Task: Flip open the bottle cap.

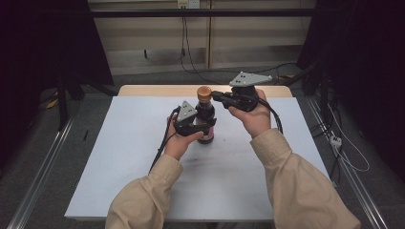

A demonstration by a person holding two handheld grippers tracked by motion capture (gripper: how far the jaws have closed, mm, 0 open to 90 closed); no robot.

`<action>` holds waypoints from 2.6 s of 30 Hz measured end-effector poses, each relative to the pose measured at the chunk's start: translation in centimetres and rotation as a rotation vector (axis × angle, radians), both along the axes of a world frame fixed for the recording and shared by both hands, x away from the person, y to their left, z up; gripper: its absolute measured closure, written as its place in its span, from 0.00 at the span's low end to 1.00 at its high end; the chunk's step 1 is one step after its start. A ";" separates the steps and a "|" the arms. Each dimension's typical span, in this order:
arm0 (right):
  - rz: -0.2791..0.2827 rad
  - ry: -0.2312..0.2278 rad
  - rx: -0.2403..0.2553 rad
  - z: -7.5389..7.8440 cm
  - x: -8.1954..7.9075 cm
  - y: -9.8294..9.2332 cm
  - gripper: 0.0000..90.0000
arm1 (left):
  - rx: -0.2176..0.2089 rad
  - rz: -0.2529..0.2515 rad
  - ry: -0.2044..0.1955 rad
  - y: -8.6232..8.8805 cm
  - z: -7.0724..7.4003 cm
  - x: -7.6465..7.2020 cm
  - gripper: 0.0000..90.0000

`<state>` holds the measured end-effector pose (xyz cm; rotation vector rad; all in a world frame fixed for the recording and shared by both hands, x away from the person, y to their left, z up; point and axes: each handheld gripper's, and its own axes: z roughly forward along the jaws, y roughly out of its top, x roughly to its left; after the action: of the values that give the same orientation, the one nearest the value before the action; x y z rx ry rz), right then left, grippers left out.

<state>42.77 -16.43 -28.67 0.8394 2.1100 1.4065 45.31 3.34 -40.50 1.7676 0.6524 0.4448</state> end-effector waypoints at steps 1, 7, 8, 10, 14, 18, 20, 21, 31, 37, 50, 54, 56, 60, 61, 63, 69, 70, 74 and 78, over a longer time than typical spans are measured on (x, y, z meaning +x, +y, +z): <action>0.001 0.005 0.003 0.0 0.1 0.0 1.00 | 0.003 0.000 0.001 0.0 0.0 0.0 0.34; 0.013 0.015 -0.004 0.3 0.2 0.2 1.00 | 0.015 0.005 0.003 0.1 0.1 -0.1 0.34; 0.016 0.014 -0.006 0.3 0.2 0.3 1.00 | 0.017 0.006 0.002 0.1 0.1 -0.2 0.34; 0.018 0.017 -0.005 0.3 0.2 0.4 1.00 | 0.024 0.007 0.002 0.1 0.2 -0.2 0.34; 0.017 0.020 -0.010 0.4 0.3 0.4 1.00 | 0.035 0.006 0.001 0.1 0.2 -0.2 0.34; 0.022 0.025 -0.005 0.4 0.3 0.4 1.00 | 0.038 0.015 0.003 0.1 0.3 -0.2 0.34; 0.025 0.026 -0.001 0.4 0.3 0.4 1.00 | 0.042 0.016 0.004 0.1 0.3 -0.2 0.34; 0.025 0.025 0.001 0.4 0.3 0.4 1.00 | 0.042 0.018 0.004 0.1 0.3 -0.2 0.34; 0.049 -0.119 0.049 5.8 -1.0 1.9 1.00 | 0.173 -0.013 -0.072 -3.1 1.0 -1.2 0.34; -0.004 -0.106 0.039 5.5 -1.7 -0.1 1.00 | 0.131 0.013 -0.003 -1.6 1.0 -0.5 0.34; -0.030 -0.030 0.066 1.2 -0.8 -2.4 1.00 | 0.092 0.009 0.002 -1.2 0.6 -0.3 0.34; -0.020 -0.021 0.055 0.7 -0.7 -2.0 1.00 | 0.078 0.015 0.007 -1.1 0.6 -0.2 0.34; -0.016 -0.014 0.051 0.5 -0.6 -1.8 1.00 | 0.074 0.015 0.013 -0.9 0.6 -0.2 0.34; -0.004 -0.007 0.042 0.3 -0.7 -1.3 1.00 | 0.064 0.016 0.017 -0.8 0.5 -0.2 0.34; -0.002 -0.006 0.039 0.2 -0.7 -1.2 1.00 | 0.063 0.017 0.017 -0.8 0.5 -0.2 0.34; 0.003 -0.001 0.032 0.1 -0.7 -1.0 1.00 | 0.061 0.019 0.012 -0.9 0.4 -0.2 0.34; 0.005 -0.002 0.023 0.0 -0.7 -0.8 1.00 | 0.057 0.021 0.015 -0.7 0.4 -0.2 0.34; 0.005 -0.001 0.022 0.0 -0.7 -0.8 1.00 | 0.057 0.020 0.016 -0.7 0.4 -0.2 0.34; 0.005 0.005 0.016 -0.2 -0.6 -0.9 1.00 | 0.054 0.023 0.016 -0.7 0.4 -0.2 0.34; 0.005 0.009 0.005 -0.4 -0.5 -0.9 1.00 | 0.058 0.024 0.009 -0.8 0.4 -0.2 0.34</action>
<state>42.28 -17.29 -29.05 0.8446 2.1175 1.4132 45.07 2.59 -40.12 1.8187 0.6737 0.4762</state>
